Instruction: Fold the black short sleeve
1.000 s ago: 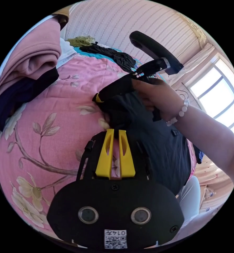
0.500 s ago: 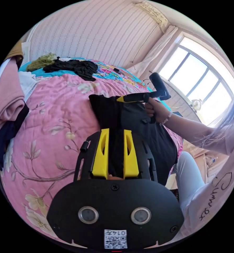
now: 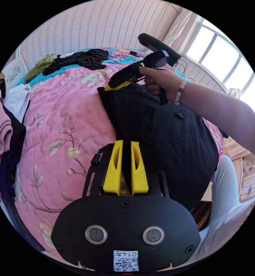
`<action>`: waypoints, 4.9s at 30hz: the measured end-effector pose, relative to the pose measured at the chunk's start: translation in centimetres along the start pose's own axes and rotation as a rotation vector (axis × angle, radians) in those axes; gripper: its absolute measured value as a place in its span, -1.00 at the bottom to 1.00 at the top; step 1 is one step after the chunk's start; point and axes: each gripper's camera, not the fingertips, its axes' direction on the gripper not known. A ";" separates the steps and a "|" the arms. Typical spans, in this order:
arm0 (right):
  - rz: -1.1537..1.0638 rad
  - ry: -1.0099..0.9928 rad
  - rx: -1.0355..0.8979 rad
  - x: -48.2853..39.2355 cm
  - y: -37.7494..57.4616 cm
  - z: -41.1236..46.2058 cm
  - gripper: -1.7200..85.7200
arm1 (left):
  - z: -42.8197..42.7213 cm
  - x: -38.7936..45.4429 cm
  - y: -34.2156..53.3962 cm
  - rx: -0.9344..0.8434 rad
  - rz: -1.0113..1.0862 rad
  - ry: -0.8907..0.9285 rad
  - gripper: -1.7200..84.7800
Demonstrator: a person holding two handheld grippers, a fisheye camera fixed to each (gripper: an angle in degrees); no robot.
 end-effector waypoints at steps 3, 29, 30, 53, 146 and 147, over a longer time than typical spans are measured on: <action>-0.027 -0.018 -0.003 0.3 -0.2 -0.3 -0.91 | 0.2 0.2 0.0 0.056 -0.030 -0.019 -0.97; 0.372 0.039 0.619 24.5 45.7 -19.2 -0.75 | 8.1 20.2 -13.1 0.022 0.325 0.121 -0.97; 0.379 0.029 0.623 25.2 46.1 -19.2 -0.74 | 8.8 21.3 -14.1 0.016 0.344 0.123 -0.97; 0.362 -0.149 0.616 37.9 53.3 -21.6 -0.92 | 37.1 43.6 -37.5 -0.273 0.519 0.026 -0.97; 0.174 0.184 0.292 30.3 37.4 -19.8 -0.77 | 4.1 -6.2 -14.1 0.121 -0.206 0.025 -0.80; 0.194 0.173 0.251 30.6 36.9 -19.2 -0.76 | 4.0 -6.6 -14.1 0.127 -0.215 0.029 -0.78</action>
